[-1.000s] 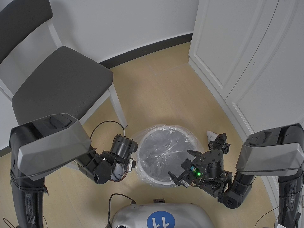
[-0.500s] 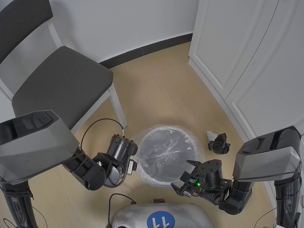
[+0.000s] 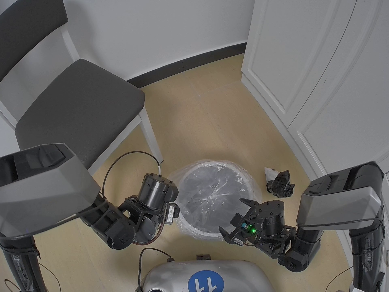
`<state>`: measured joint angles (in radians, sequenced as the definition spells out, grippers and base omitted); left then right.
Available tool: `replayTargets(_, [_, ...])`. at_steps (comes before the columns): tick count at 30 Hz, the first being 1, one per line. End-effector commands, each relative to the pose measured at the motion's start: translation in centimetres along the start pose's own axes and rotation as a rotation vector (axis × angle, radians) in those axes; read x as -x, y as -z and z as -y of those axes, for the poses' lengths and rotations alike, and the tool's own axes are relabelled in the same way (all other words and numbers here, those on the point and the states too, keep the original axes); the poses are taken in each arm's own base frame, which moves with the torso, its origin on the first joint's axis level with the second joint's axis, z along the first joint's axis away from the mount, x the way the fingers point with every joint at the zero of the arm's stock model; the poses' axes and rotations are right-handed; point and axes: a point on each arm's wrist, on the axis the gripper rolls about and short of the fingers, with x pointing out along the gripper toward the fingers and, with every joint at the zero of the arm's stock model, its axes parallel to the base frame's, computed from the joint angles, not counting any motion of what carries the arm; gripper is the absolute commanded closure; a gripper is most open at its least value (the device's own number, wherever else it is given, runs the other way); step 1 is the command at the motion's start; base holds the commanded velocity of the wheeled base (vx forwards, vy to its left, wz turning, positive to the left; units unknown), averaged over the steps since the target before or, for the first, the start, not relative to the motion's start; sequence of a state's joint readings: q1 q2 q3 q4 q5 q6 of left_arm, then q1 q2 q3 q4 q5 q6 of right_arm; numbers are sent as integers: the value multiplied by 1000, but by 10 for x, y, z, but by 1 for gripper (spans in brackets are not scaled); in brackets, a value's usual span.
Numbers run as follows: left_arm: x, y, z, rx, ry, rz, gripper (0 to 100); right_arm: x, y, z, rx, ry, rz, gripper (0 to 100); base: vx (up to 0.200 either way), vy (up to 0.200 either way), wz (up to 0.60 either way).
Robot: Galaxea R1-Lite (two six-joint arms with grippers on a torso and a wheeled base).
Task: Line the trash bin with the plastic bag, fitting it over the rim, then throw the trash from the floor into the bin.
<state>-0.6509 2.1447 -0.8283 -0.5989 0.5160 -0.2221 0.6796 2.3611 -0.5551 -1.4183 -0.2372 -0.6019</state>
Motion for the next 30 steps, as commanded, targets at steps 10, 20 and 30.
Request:
replayTargets(10, [6,5,6,-18,17,-2,0,-11,12,-4,0,-1,-30,0,0,0,0])
replayTargets(20, [10,7,14,-33,32,1,0,2,4,-7,9,-21,-14,0,0,0,0])
replayTargets(30, [10,7,13,-23,34,18,0,-14,3,-6,-12,32,10,0,0,0,0])
